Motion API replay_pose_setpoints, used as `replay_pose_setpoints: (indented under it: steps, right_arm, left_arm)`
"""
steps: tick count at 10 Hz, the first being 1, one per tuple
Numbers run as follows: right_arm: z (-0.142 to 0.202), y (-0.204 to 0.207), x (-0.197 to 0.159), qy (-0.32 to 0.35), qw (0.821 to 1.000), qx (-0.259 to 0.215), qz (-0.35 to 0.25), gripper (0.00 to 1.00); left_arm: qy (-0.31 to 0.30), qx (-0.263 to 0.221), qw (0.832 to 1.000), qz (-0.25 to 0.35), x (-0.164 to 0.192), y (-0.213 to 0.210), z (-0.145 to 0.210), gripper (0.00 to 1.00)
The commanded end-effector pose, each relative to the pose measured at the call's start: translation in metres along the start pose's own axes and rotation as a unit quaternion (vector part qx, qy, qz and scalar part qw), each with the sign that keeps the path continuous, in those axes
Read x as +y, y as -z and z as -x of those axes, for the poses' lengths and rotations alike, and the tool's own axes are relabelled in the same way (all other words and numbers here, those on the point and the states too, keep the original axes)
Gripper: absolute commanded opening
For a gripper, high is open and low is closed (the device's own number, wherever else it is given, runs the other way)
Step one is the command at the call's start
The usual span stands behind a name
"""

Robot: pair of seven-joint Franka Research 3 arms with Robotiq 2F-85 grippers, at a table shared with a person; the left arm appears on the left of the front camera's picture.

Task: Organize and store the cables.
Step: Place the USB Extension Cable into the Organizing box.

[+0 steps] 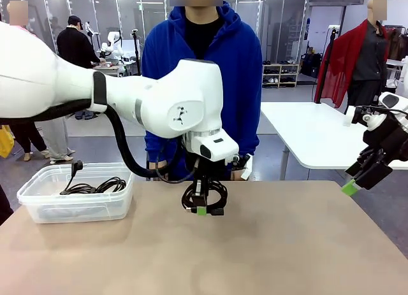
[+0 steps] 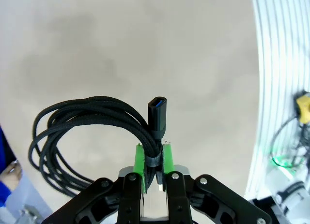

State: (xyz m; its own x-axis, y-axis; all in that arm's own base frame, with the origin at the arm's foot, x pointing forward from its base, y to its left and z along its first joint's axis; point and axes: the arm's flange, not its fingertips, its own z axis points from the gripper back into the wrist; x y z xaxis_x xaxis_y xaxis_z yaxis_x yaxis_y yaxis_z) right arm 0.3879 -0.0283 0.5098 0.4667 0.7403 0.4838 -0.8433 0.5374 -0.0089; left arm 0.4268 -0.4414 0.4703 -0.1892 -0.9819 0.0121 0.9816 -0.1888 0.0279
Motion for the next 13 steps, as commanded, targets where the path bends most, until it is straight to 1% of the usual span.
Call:
replay_pose_setpoints:
  steps: [1, 2, 3, 5, 6, 8, 10, 11, 13]
  right_arm:
    - [0.000, -0.001, 0.000, 0.001, 1.000, 0.002, -0.003, 1.00]
    - [0.000, -0.001, 0.000, 0.001, 1.000, 0.002, -0.003, 1.00]
    - [0.000, -0.001, 0.000, 0.001, 1.000, 0.002, -0.003, 1.00]
    - [0.000, -0.001, 0.000, 0.001, 1.000, 0.002, -0.003, 1.00]
    - [0.000, -0.001, 0.000, 0.001, 1.000, 0.002, -0.003, 1.00]
    - [0.000, -0.001, 0.000, 0.001, 1.000, 0.002, -0.003, 1.00]
    - [0.000, -0.001, 0.000, 0.001, 1.000, 0.002, -0.003, 1.00]
    - [0.000, -0.001, 0.000, 0.001, 1.000, 0.002, -0.003, 1.00]
    - [0.000, -0.001, 0.000, 0.001, 1.000, 0.002, -0.003, 1.00]
  left_arm:
    - [0.024, 0.011, 0.999, 0.019, -0.020, -0.014, 0.020, 0.16]
    - [0.034, 0.009, 0.999, 0.016, -0.022, -0.020, 0.033, 0.16]
    - [0.057, 0.011, 0.998, 0.016, -0.027, -0.026, 0.050, 0.16]
    - [0.107, 0.023, 0.994, -0.006, -0.032, -0.032, 0.095, 0.16]
    - [0.117, 0.025, 0.992, -0.031, -0.032, -0.032, 0.117, 0.16]
    - [0.098, 0.033, 0.994, -0.037, -0.033, -0.038, 0.152, 0.16]
    - [0.074, 0.051, 0.995, -0.039, -0.033, -0.046, 0.180, 0.16]
    - [0.063, 0.070, 0.995, -0.037, -0.033, -0.047, 0.191, 0.16]
    - [0.038, 0.061, 0.996, -0.044, -0.037, -0.054, 0.217, 0.16]
